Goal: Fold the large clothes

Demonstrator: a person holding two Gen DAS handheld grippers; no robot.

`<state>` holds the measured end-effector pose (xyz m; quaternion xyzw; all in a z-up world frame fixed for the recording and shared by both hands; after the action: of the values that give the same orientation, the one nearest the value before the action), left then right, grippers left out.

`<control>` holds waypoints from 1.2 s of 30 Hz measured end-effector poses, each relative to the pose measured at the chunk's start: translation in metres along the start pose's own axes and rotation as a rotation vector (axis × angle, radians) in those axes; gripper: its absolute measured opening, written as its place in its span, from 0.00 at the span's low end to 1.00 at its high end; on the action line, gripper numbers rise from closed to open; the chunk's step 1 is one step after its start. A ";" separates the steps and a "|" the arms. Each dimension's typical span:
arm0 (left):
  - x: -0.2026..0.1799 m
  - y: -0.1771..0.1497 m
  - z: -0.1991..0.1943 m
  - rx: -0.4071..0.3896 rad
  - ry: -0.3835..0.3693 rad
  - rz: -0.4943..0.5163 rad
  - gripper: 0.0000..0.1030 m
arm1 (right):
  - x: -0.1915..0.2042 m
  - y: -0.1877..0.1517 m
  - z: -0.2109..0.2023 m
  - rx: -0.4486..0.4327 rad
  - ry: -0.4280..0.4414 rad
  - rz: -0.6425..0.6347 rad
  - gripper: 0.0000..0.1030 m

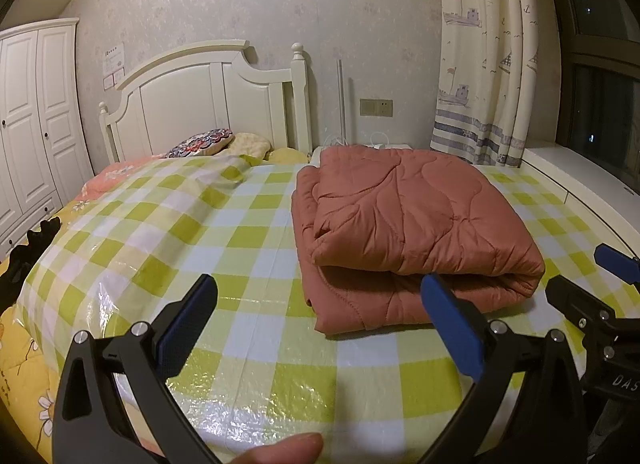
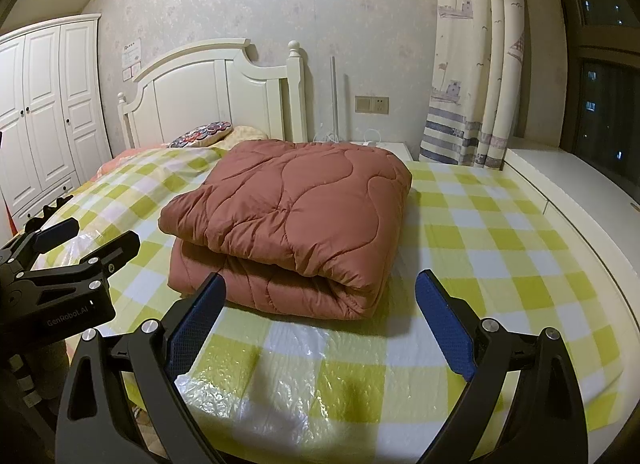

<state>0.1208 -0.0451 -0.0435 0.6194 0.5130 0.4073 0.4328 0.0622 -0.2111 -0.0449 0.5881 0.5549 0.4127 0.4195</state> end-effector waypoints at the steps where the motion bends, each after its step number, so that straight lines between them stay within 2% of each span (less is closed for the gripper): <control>1: 0.000 -0.001 0.000 0.001 0.000 0.001 0.98 | 0.000 0.001 0.000 0.000 0.000 0.000 0.89; 27: -0.001 -0.004 0.001 0.006 0.000 0.002 0.98 | 0.001 -0.007 -0.001 0.006 0.003 0.002 0.89; 36: 0.002 0.001 -0.004 -0.020 -0.001 0.009 0.98 | 0.004 -0.003 -0.007 -0.010 -0.009 0.003 0.89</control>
<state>0.1175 -0.0425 -0.0413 0.6177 0.5058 0.4140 0.4373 0.0547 -0.2071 -0.0454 0.5887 0.5500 0.4135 0.4243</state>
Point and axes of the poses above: each gripper's, at about its wrist camera, not at the fingertips, and z roughly the way its jaws point, x to its left, y to its top, the point moved 9 cm from there along z, roughly the way its jaws point, and after that the axes turned 12 degrees about -x, right-handed, at the moved point
